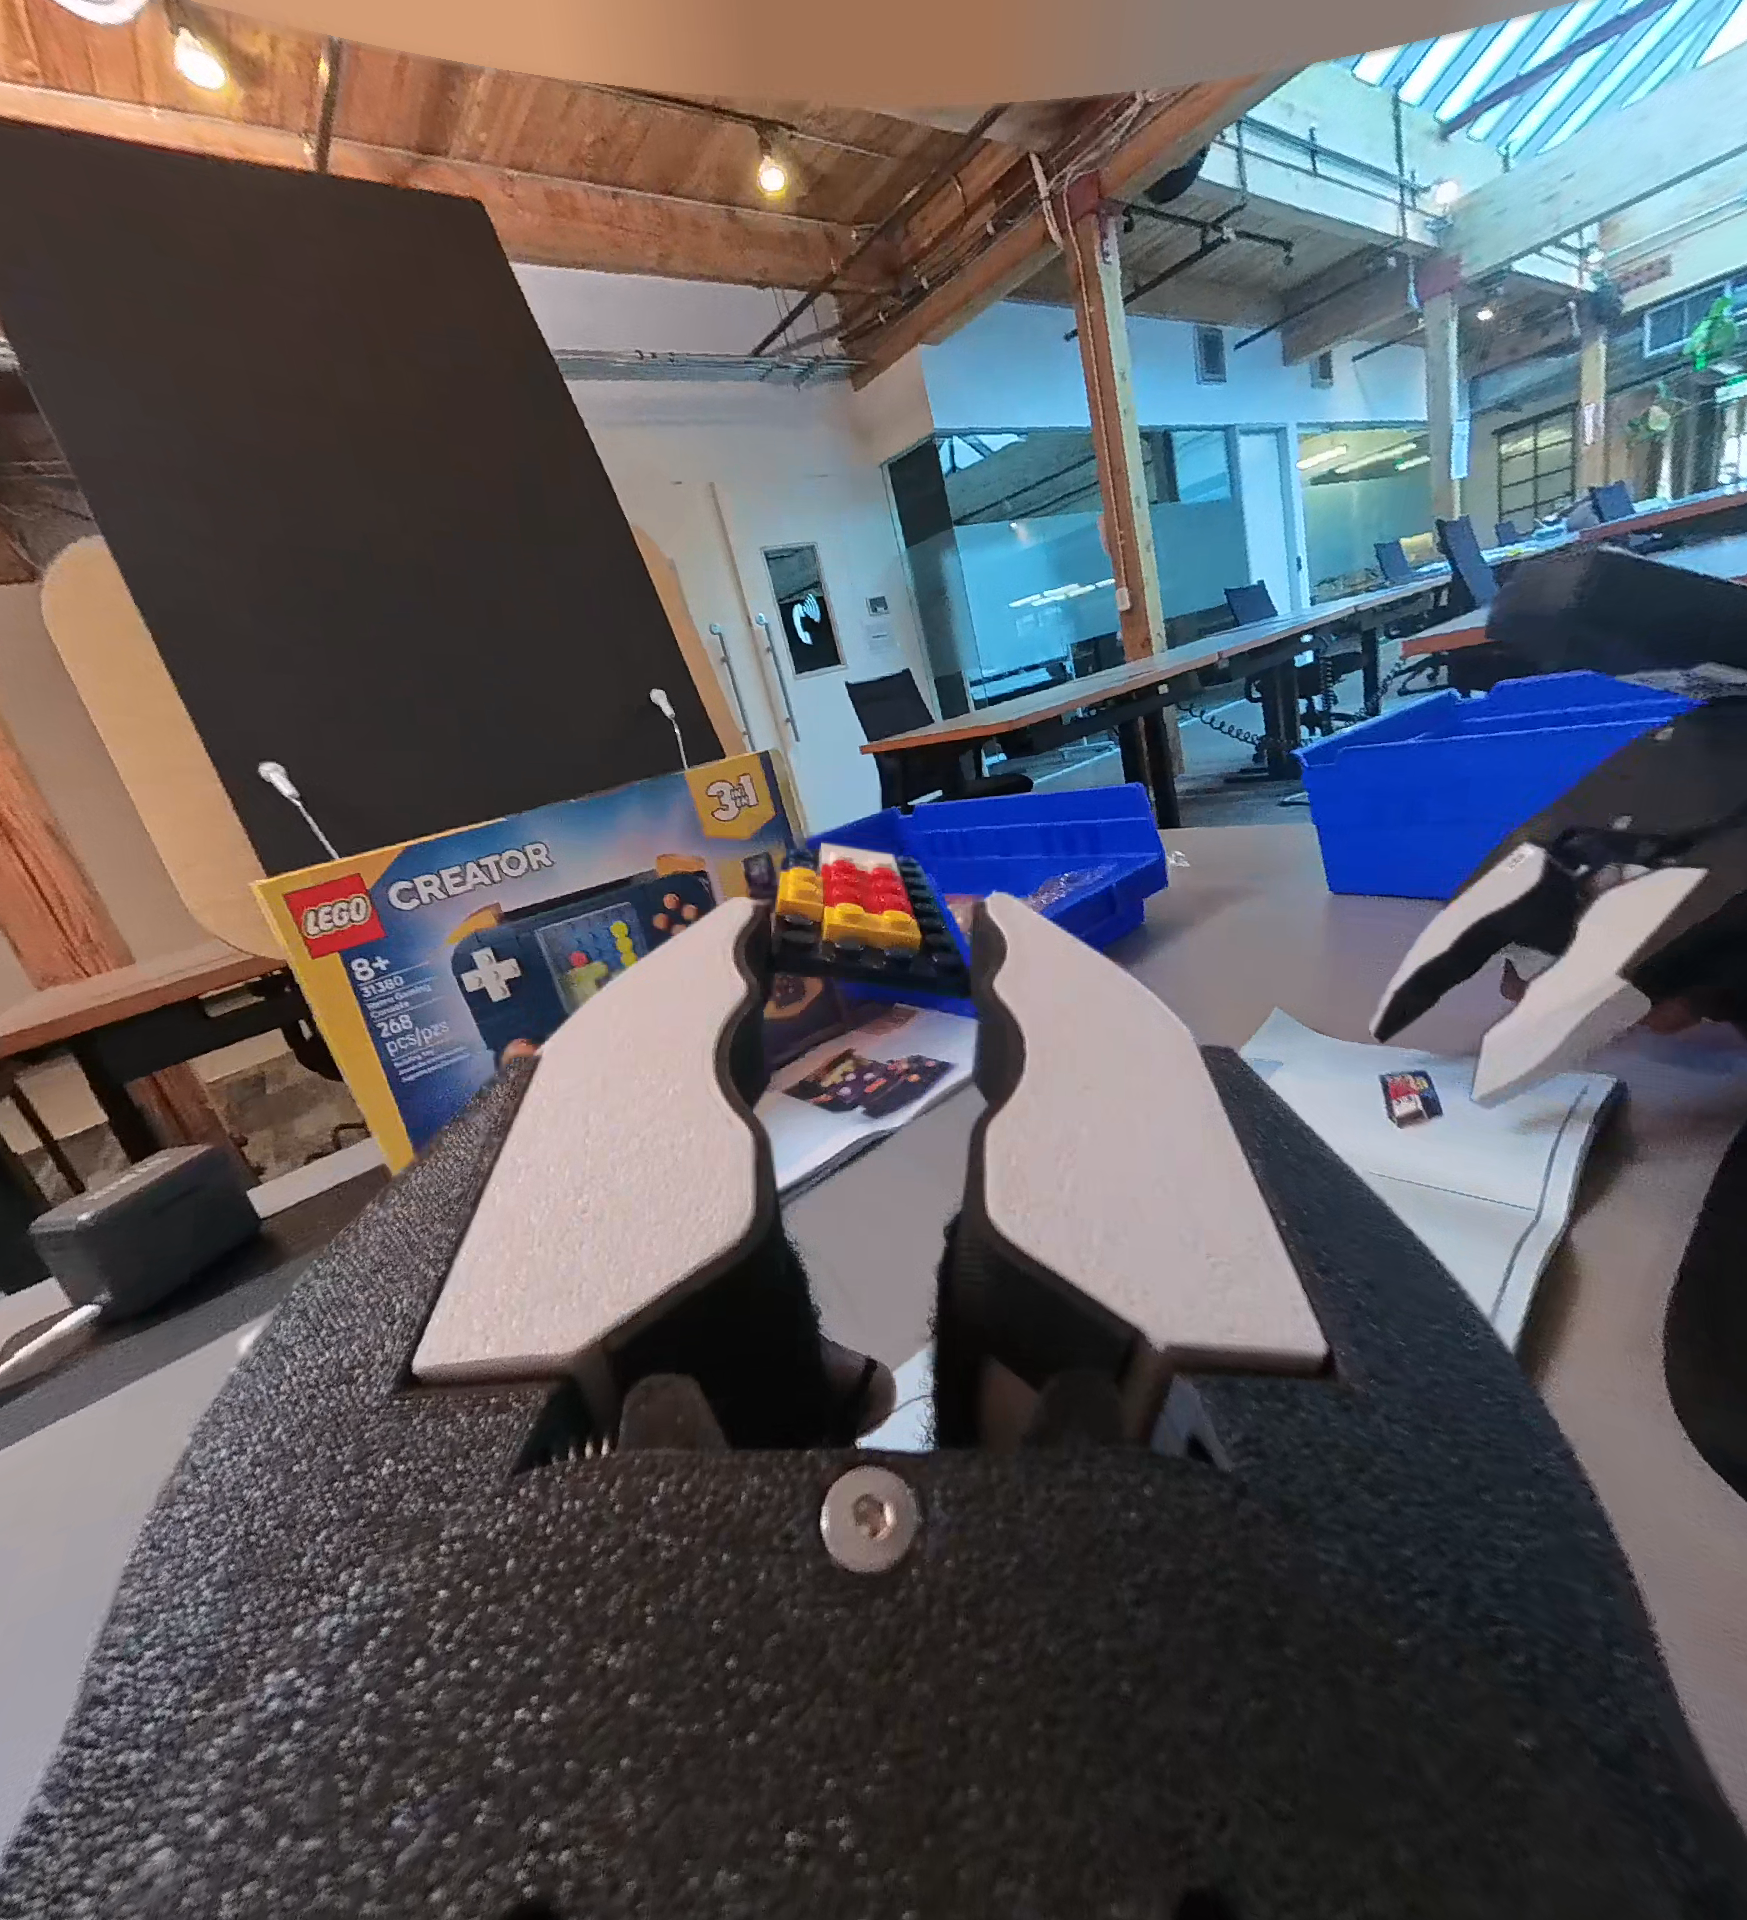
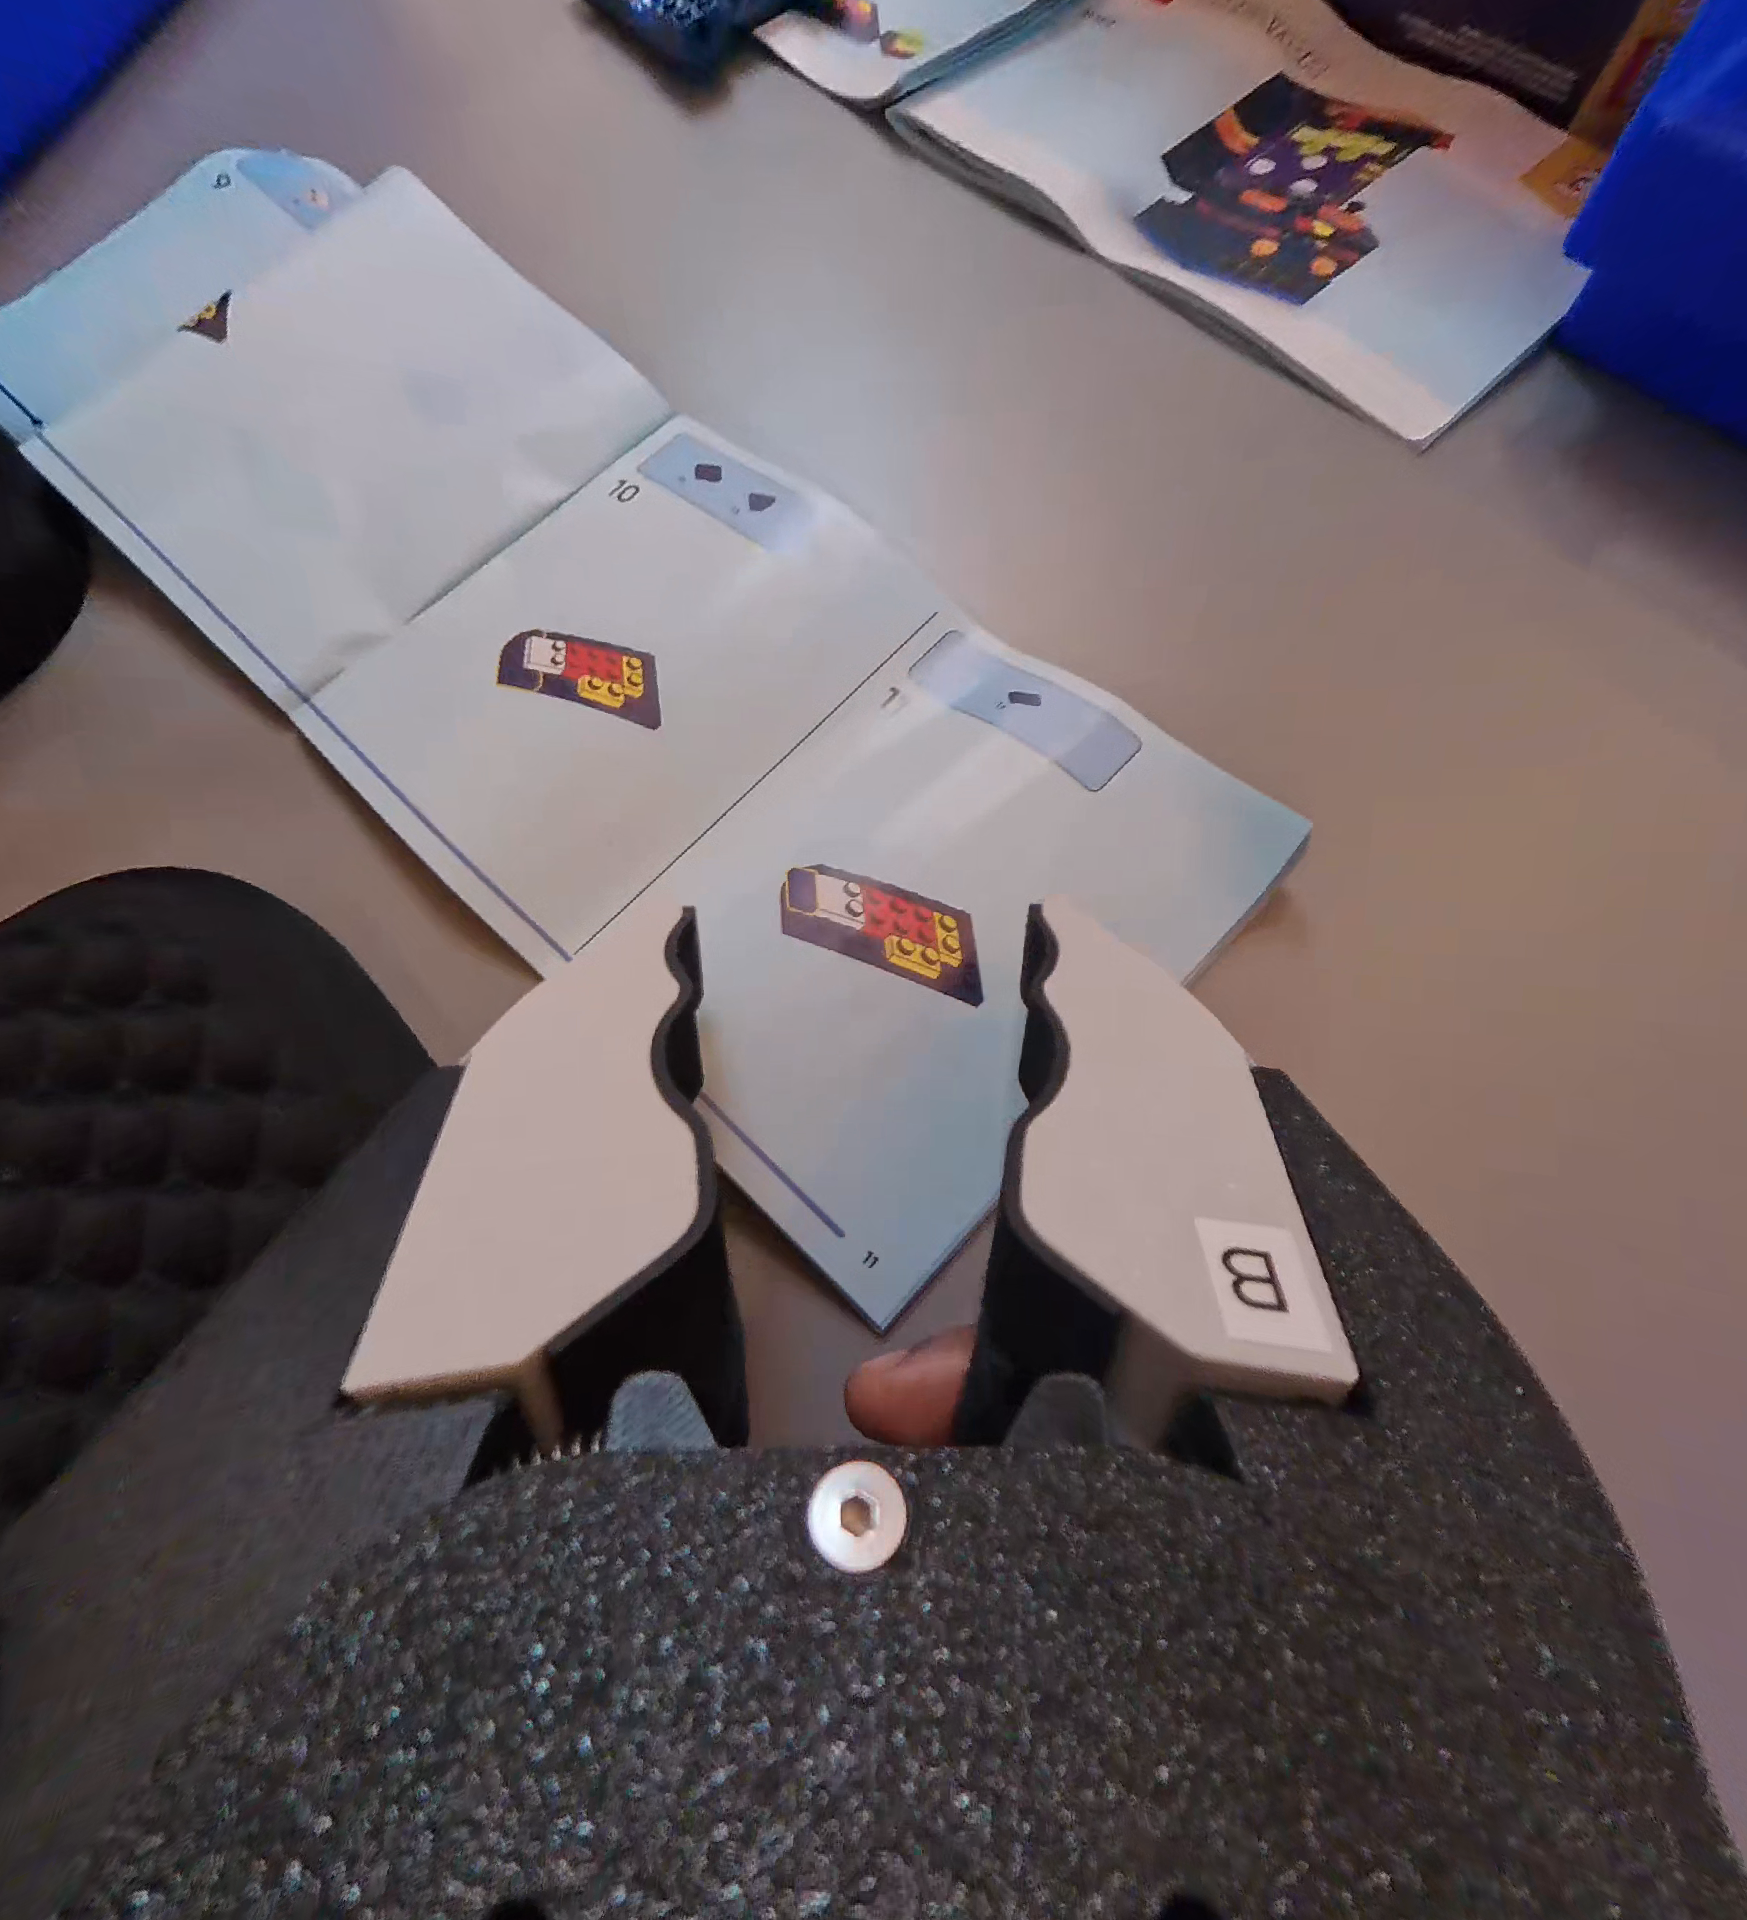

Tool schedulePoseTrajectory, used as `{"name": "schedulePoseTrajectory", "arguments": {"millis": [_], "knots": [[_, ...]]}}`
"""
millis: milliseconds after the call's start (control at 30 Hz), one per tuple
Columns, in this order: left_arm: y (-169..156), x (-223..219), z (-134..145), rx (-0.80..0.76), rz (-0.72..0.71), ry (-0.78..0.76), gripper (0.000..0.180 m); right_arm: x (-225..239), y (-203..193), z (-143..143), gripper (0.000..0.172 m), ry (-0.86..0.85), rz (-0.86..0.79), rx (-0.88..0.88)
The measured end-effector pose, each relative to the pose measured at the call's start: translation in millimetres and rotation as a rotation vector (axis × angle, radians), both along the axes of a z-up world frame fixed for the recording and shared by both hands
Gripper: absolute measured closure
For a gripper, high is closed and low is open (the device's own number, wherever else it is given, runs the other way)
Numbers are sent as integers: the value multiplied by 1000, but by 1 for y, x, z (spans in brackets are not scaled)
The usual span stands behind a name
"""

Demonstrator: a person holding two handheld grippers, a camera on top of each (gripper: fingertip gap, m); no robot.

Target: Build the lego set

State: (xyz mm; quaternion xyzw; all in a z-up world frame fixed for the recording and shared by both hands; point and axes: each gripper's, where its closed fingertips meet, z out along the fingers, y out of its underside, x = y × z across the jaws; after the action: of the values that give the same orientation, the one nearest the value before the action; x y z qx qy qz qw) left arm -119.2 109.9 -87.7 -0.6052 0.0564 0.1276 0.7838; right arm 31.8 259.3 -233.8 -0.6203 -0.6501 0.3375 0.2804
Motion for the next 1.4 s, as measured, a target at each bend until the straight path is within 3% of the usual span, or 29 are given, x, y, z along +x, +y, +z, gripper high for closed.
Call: {"name": "schedulePoseTrajectory", "arguments": {"millis": [200,367,567,733,900,1233,1400], "knots": [[23,28,-41,-263,-222,-72,144,0,-2,6,117,27,23,26],[29,55,-59,-365,-323,41,144,-6,-24,17,120,70,153,18],[24,78,-57,-348,-520,-54,144,-44,-86,73,115,355,508,62],[18,80,-51,-326,-578,-114,144,-60,-116,81,118,493,689,147],[15,88,-52,-338,-661,-167,145,-61,-123,85,127,550,690,213],[4,127,-65,-408,-848,-26,144,-27,-140,75,139,517,629,257],[9,130,-75,-471,-847,-25,144,-20,-136,70,139,495,578,211]]}}
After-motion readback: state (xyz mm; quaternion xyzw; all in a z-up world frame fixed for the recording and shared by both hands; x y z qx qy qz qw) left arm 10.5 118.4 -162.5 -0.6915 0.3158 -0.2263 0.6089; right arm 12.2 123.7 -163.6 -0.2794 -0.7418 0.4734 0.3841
